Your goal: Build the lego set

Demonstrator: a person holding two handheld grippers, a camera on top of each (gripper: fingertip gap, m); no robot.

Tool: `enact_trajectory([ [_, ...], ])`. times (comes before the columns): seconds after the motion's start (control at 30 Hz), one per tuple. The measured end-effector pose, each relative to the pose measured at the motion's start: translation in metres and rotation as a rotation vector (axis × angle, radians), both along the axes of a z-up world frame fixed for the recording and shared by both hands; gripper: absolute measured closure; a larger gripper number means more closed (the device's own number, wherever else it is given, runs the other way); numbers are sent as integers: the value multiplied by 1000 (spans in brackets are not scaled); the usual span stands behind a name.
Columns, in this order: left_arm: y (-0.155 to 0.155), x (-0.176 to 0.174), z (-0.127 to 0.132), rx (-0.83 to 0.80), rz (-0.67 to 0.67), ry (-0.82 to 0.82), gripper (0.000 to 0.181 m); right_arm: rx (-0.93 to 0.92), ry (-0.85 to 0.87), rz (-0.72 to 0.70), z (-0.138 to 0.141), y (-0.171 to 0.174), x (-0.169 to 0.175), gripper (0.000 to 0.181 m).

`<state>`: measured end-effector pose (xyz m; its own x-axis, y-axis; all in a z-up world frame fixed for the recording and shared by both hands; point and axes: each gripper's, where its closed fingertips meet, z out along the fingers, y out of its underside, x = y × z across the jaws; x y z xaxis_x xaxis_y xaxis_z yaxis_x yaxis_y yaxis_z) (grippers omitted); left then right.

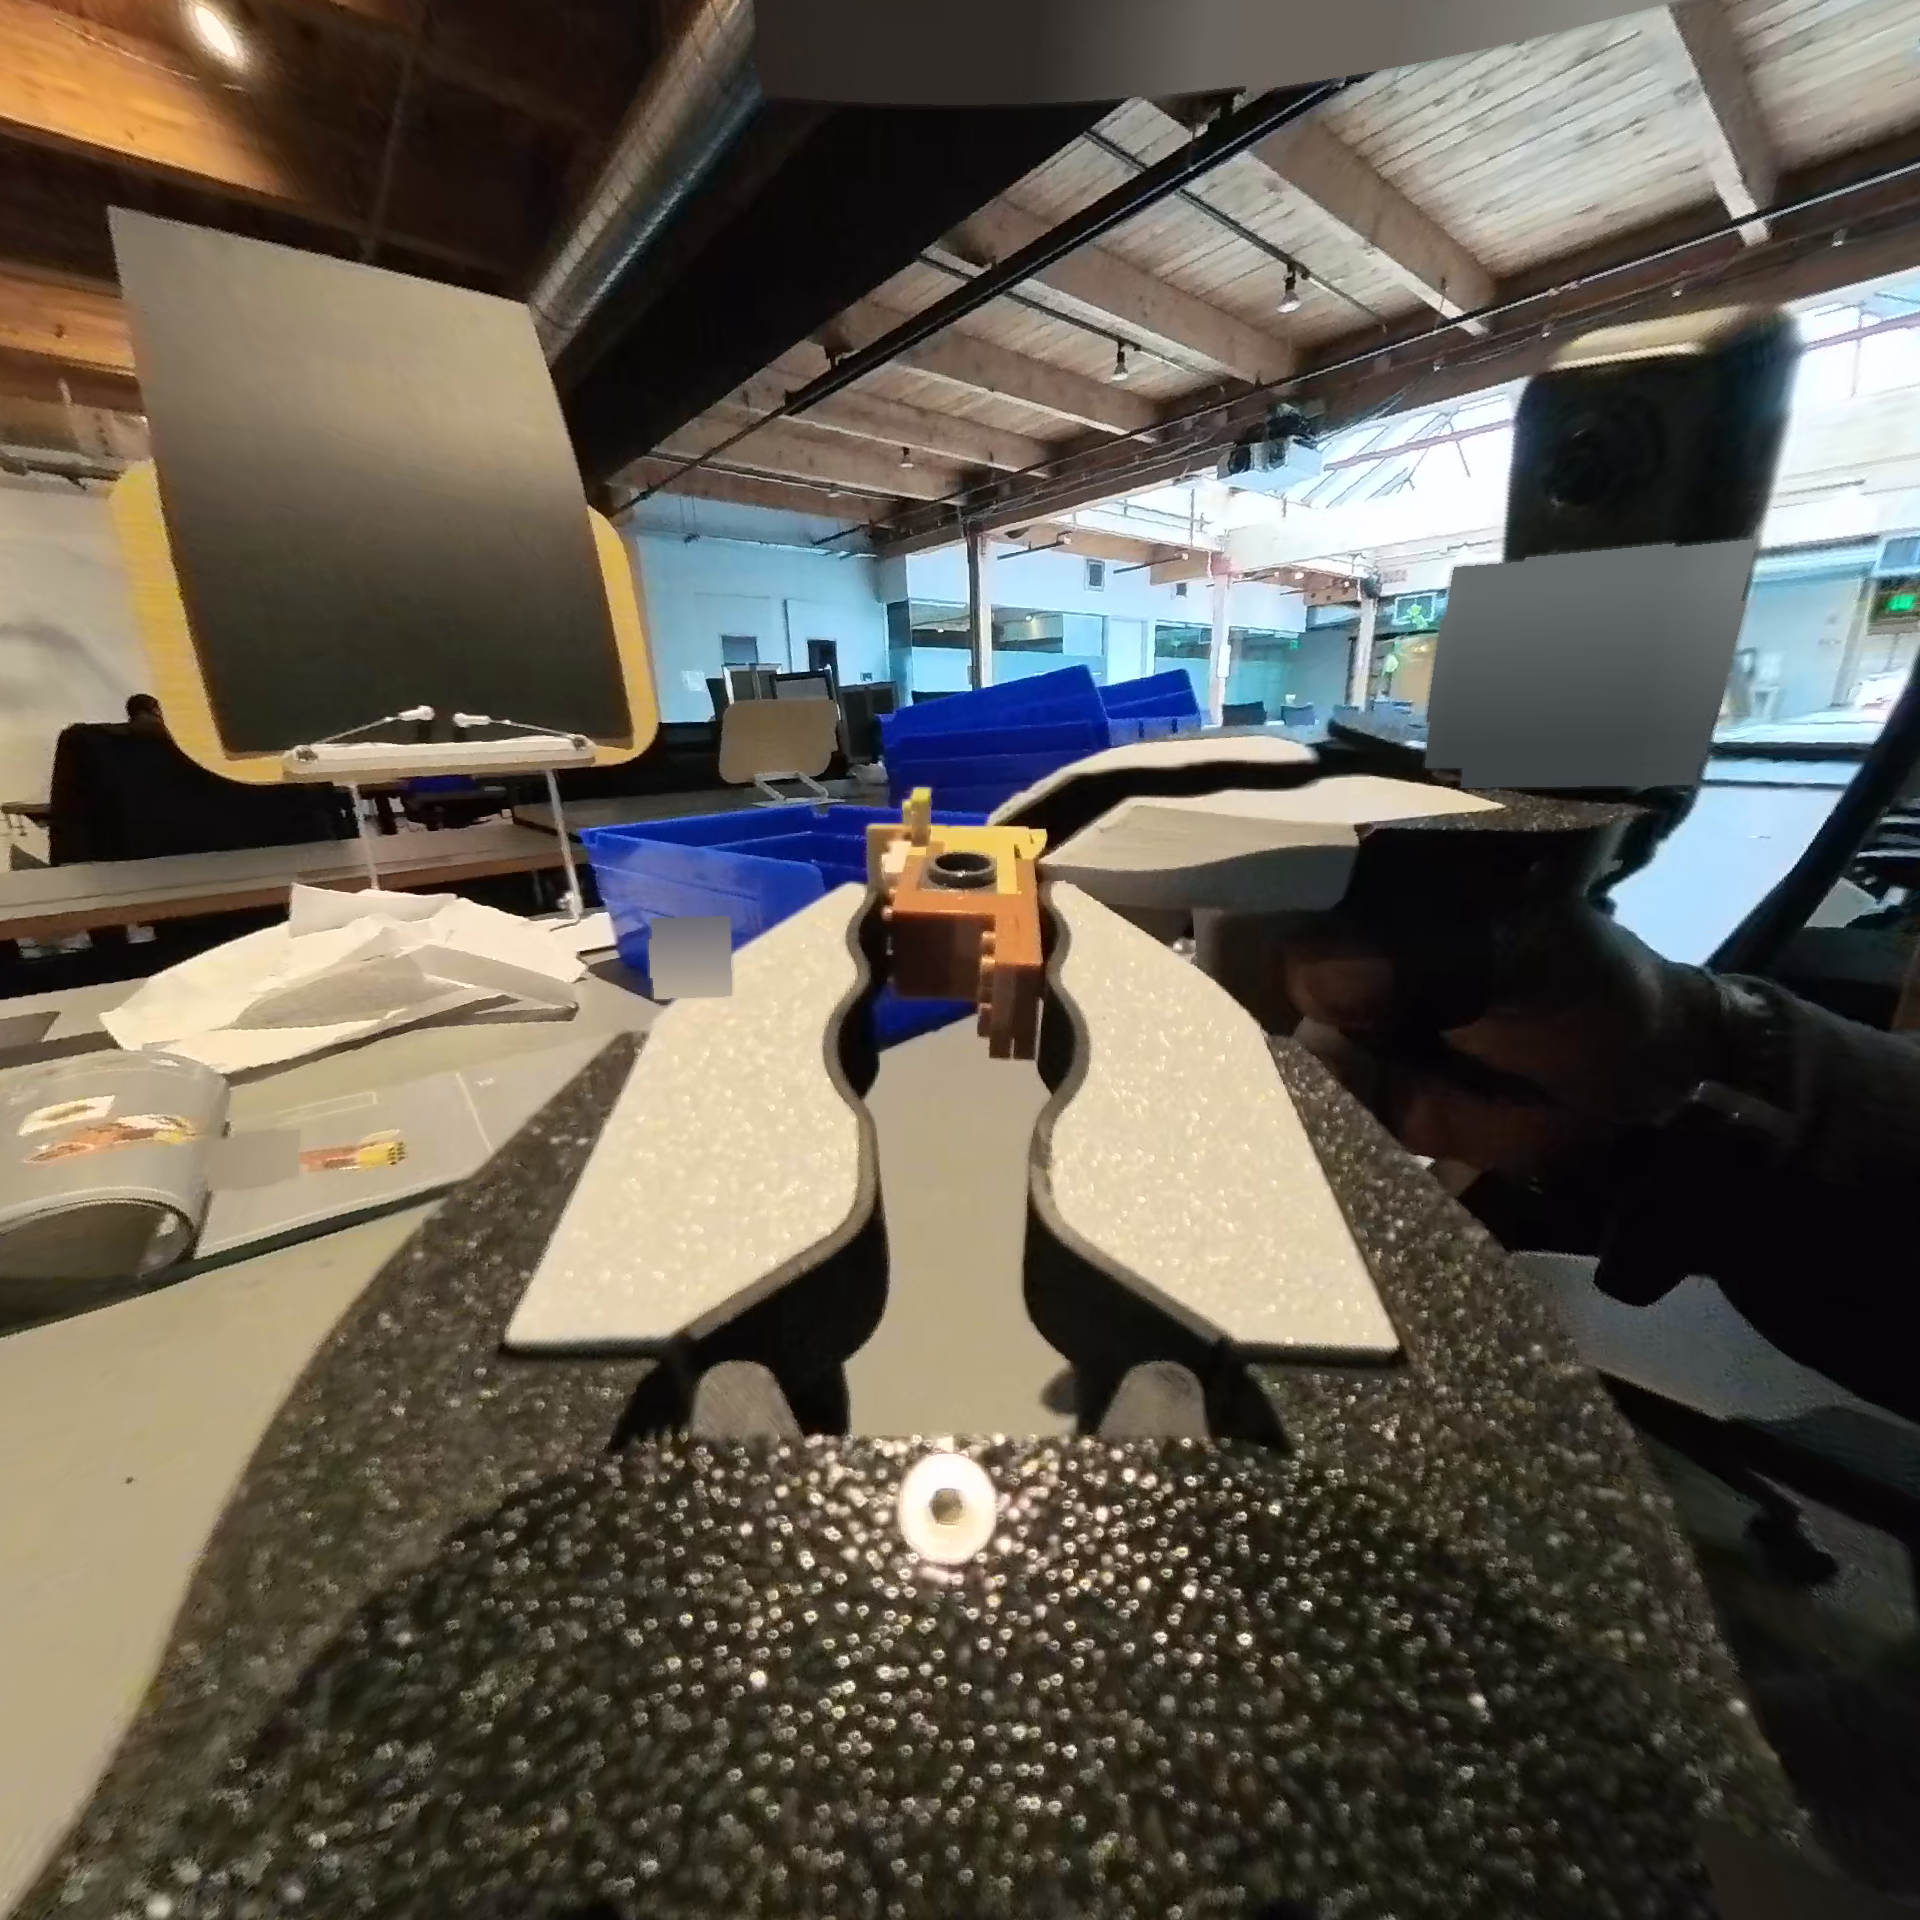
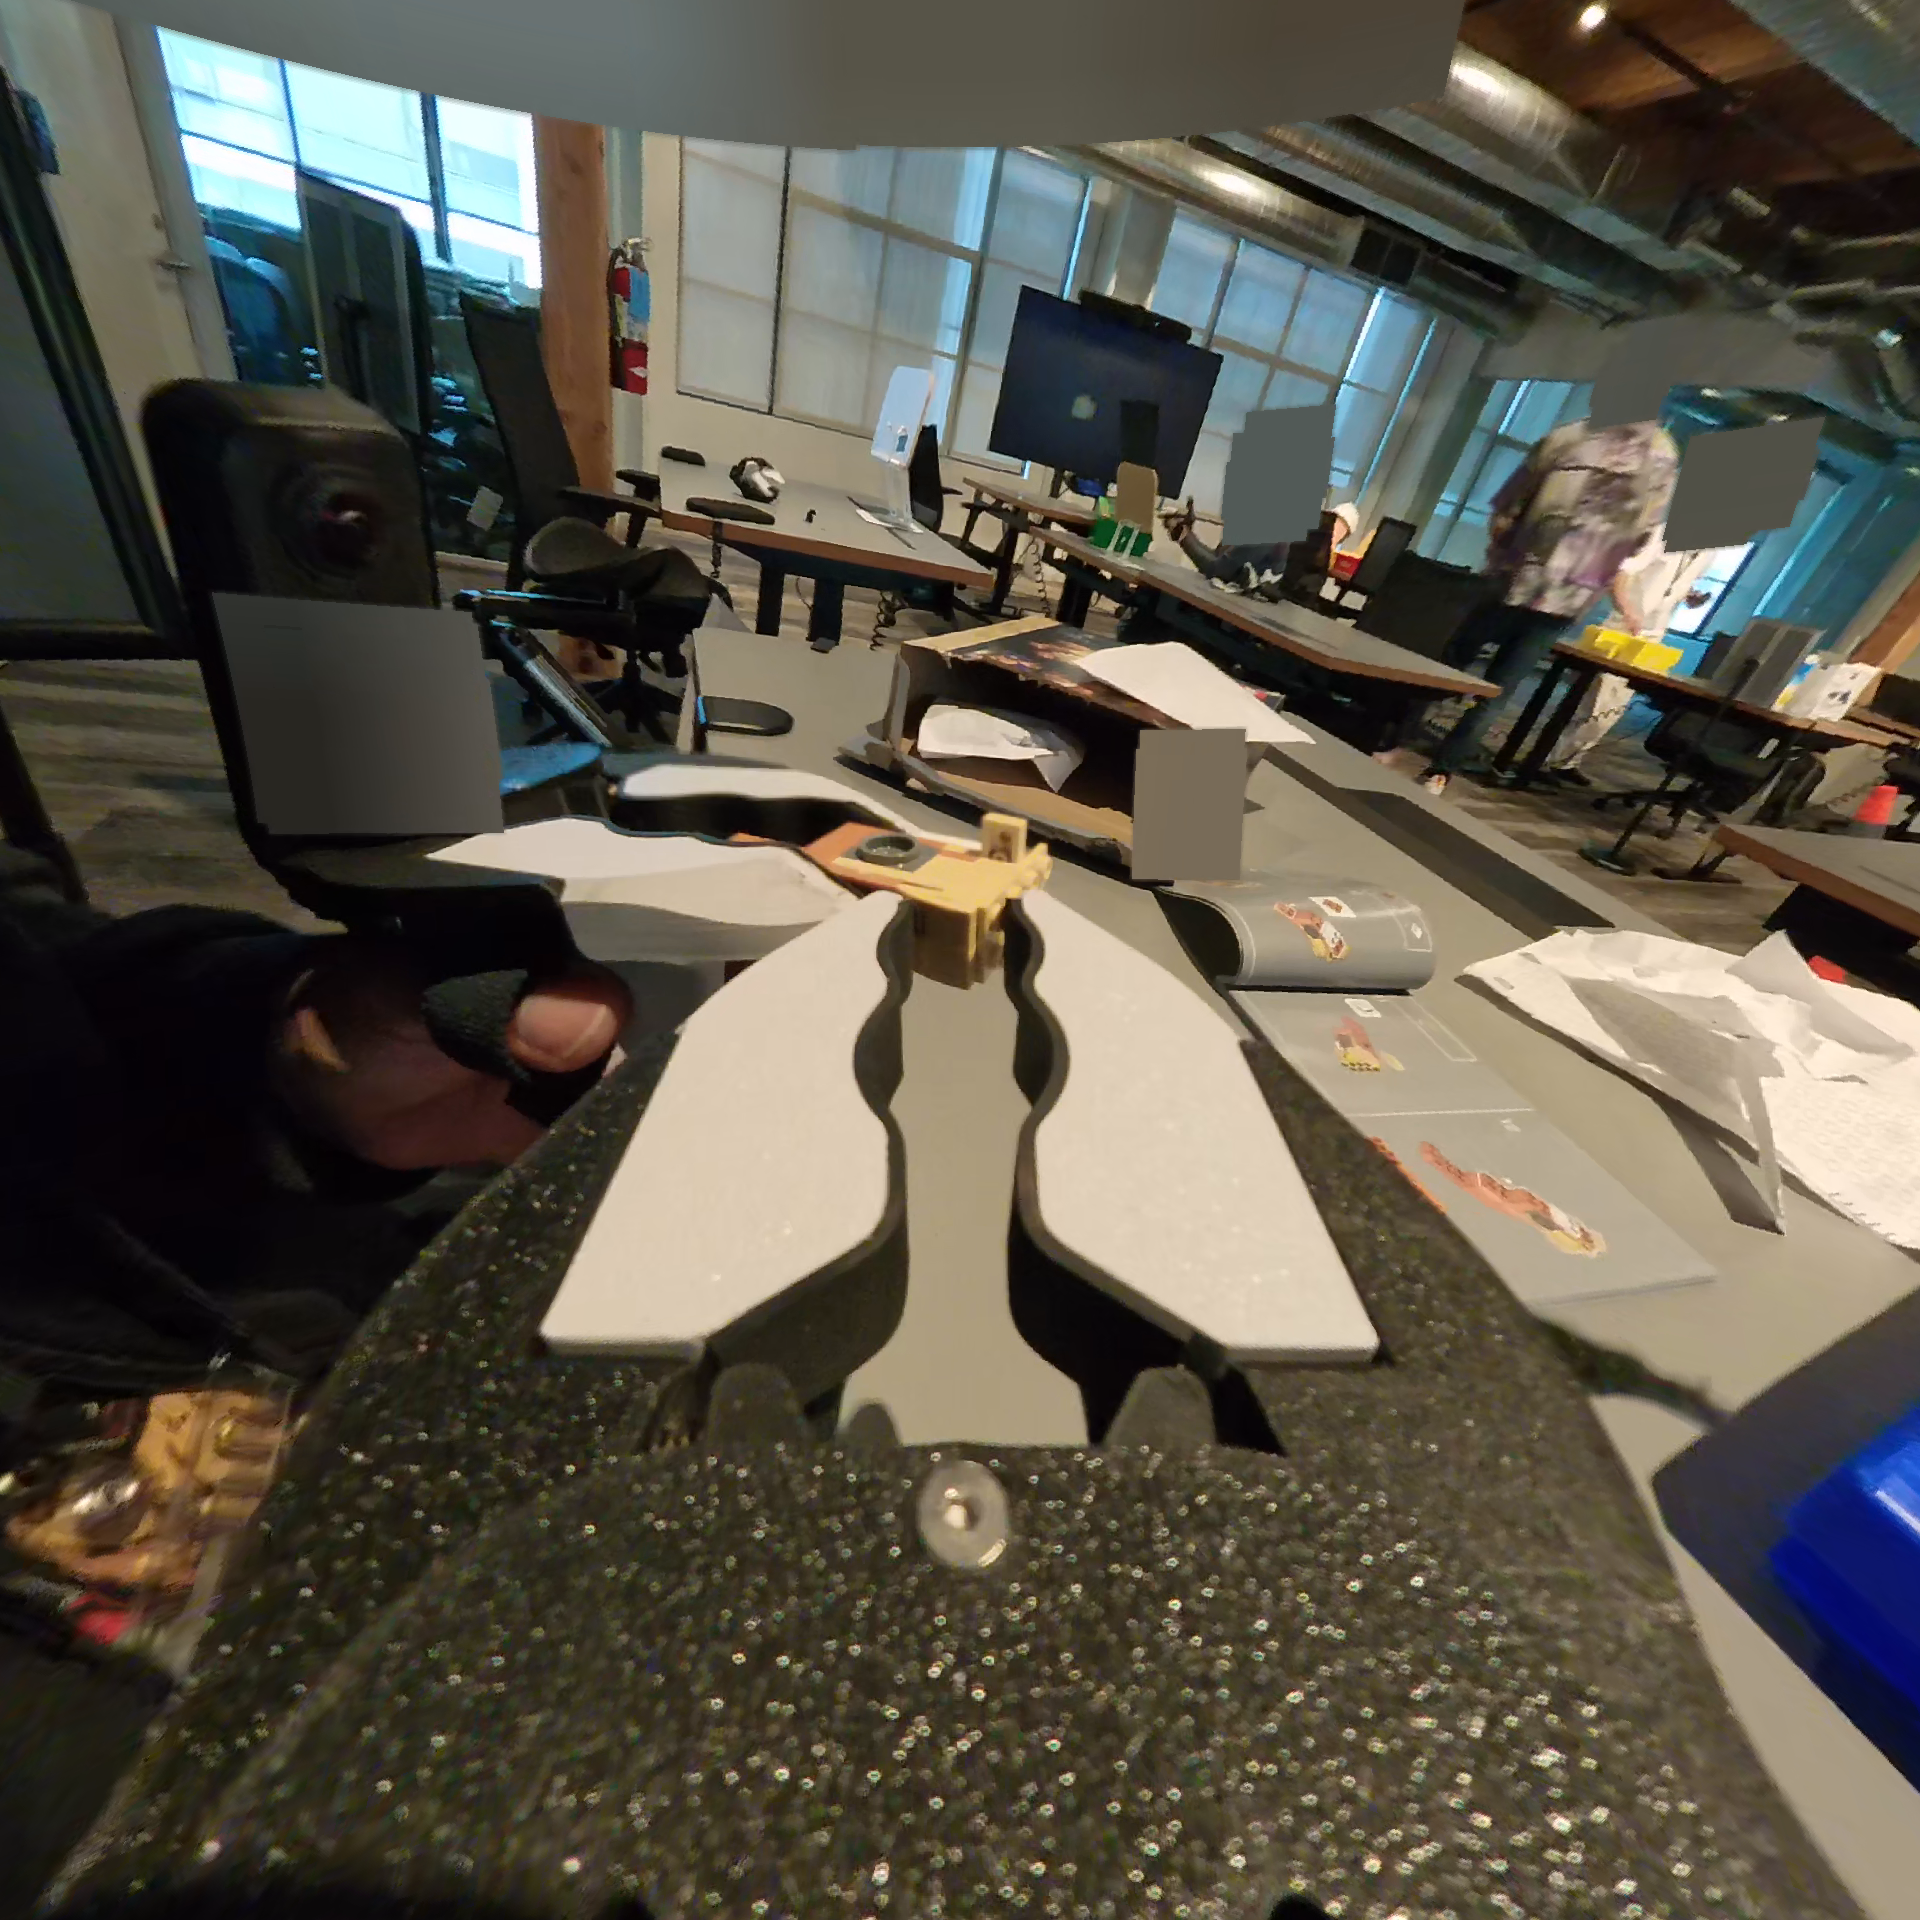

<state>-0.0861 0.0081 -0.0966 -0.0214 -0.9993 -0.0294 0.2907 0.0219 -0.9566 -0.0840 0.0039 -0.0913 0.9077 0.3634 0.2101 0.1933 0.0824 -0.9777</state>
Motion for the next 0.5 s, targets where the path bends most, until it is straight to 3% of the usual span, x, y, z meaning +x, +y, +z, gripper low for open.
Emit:
enact_trajectory([
  [0.13, 6, 0, 1, -116, -42, -23, 155, 30, 70, 14, 5, 2, 1, 169],
  [0.5, 4, 0, -1, 24, 10, -13, 155, -18, 23, 42, -2, 1, 2, 167],
])
